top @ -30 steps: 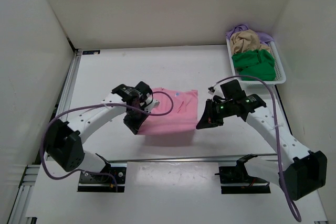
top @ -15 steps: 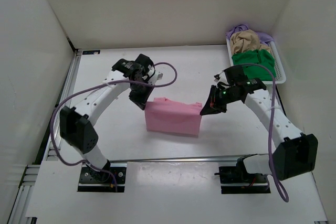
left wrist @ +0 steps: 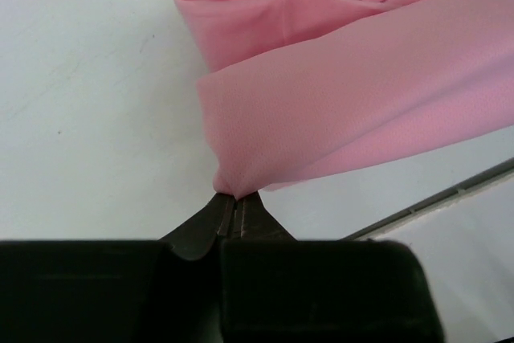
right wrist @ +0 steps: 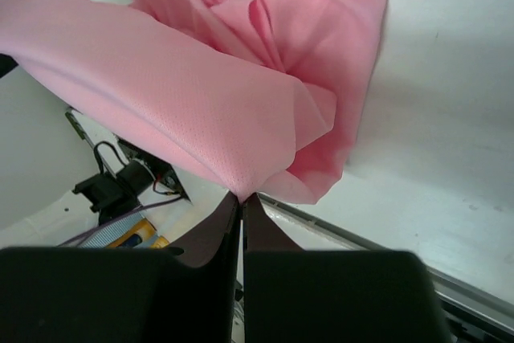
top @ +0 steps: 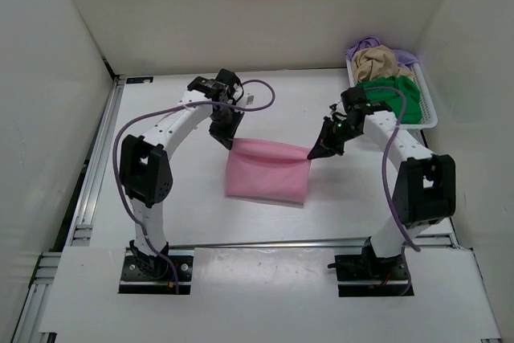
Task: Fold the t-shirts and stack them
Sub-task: Fold the long partially folded tshirt into a neat square, then put the neatly folded tshirt into the corner of the board with the left arm
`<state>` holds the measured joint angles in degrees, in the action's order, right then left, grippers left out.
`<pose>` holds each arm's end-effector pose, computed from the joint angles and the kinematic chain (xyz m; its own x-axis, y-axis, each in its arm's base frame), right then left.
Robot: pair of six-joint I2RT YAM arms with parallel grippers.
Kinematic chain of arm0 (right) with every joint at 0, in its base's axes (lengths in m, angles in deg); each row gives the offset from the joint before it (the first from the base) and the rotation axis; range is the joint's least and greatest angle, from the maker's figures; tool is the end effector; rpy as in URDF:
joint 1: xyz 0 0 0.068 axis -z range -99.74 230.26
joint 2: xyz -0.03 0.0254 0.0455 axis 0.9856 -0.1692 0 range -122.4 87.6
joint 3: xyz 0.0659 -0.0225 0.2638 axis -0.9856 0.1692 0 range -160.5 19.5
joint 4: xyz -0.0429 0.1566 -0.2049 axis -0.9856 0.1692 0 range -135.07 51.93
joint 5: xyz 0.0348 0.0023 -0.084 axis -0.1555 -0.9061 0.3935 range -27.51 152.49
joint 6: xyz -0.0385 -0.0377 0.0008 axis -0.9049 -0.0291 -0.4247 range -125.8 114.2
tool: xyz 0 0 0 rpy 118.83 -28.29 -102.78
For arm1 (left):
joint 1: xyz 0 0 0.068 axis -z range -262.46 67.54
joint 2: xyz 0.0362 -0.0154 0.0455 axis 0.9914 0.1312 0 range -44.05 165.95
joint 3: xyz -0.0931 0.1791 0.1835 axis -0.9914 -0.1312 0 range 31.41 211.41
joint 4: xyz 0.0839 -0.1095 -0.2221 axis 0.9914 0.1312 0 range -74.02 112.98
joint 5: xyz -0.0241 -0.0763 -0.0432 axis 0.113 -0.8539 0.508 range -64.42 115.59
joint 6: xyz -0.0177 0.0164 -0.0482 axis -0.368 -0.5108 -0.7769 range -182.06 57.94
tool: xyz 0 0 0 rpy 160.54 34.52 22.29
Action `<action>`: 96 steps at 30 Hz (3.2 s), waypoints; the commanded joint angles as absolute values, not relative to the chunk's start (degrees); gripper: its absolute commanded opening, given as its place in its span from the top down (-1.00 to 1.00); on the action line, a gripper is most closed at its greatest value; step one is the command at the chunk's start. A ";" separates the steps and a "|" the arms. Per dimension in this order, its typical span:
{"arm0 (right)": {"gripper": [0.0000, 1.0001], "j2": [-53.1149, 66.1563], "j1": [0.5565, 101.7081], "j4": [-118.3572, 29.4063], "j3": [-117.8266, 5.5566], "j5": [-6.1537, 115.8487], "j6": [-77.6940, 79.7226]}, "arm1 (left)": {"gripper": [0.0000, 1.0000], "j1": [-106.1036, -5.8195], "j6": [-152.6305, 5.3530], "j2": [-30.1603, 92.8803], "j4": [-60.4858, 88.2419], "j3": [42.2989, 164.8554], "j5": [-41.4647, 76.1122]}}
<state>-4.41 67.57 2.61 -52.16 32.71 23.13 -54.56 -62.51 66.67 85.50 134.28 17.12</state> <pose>0.3075 0.0873 0.2512 -0.9717 0.2116 -0.1046 0.1122 0.8039 0.5841 0.3406 -0.1863 0.2798 -0.8662 0.4498 -0.2177 0.4845 0.8627 -0.1453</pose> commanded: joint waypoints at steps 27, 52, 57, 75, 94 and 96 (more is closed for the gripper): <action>-0.11 -31.84 70.85 -9.64 -78.31 31.73 26.72 | 0.22 -60.57 -62.06 77.42 76.27 142.68 28.22; 1.00 -42.38 64.61 -15.71 -85.17 38.84 29.79 | -0.09 -57.15 -62.06 84.43 69.51 144.69 26.55; 1.00 -45.99 64.61 -16.86 -89.30 38.85 34.18 | -0.18 -58.29 -62.06 86.38 69.51 149.44 28.48; 0.19 -23.85 62.95 -14.57 -62.96 37.79 25.93 | -0.65 -62.77 -62.06 71.61 70.03 126.52 16.37; 0.22 -18.50 61.10 -19.24 -50.20 36.38 28.92 | 0.78 -65.31 -62.06 79.09 70.56 126.24 9.41; 0.22 -17.17 61.10 -17.83 -50.90 37.43 28.22 | 0.78 -67.15 -62.06 78.57 70.56 126.24 10.64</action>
